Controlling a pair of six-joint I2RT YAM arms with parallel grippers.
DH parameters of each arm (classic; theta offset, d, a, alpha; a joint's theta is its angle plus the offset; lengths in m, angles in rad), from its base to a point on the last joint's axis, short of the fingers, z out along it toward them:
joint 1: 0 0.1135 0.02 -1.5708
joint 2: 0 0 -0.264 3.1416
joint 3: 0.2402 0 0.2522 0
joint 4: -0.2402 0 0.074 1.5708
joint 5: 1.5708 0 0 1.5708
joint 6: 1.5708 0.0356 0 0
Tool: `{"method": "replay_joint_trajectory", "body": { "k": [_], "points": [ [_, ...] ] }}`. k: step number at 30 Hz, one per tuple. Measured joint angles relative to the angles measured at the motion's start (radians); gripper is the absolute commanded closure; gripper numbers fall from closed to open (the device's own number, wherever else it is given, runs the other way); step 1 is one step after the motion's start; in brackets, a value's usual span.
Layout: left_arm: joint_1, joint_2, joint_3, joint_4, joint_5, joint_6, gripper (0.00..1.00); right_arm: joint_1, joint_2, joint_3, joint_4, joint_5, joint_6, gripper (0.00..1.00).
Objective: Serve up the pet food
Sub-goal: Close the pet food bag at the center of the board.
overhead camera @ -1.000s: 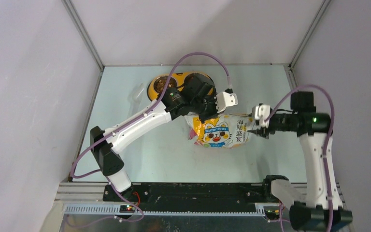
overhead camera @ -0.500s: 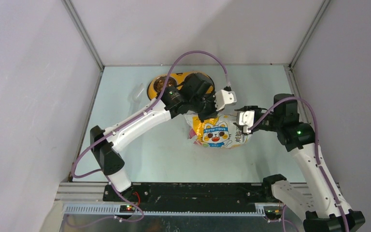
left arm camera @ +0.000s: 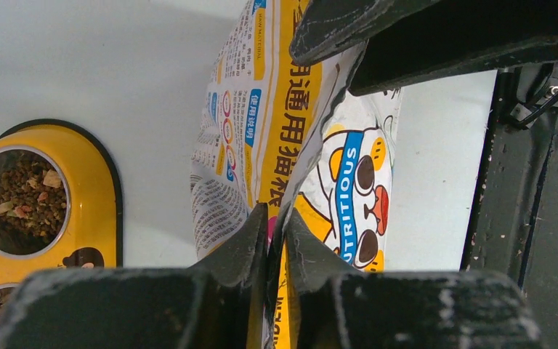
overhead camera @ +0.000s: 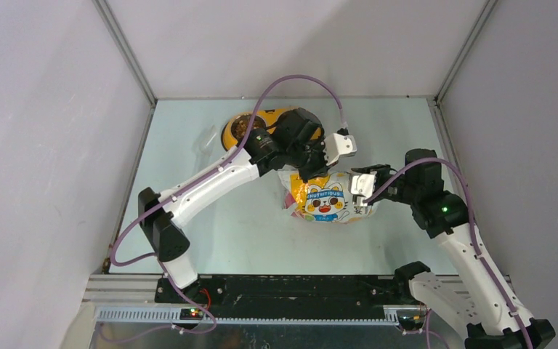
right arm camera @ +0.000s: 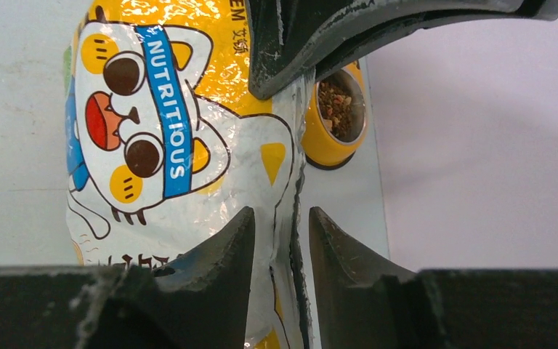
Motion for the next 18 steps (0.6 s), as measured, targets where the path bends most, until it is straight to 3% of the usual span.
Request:
{"method": "replay_joint_trajectory", "body": {
  "k": [7,13,18],
  "points": [
    [0.002,0.002,0.003,-0.004,0.000,0.000,0.83,0.023,-0.011,-0.014,0.024,0.064,0.004,0.75],
    [0.002,0.005,0.003,-0.004,0.000,0.000,0.82,0.045,-0.017,-0.019,0.028,0.111,0.005,0.93],
    [0.003,0.008,0.008,-0.007,-0.001,0.000,0.82,0.052,-0.018,-0.019,0.031,0.135,0.019,1.00]
  ]
}}
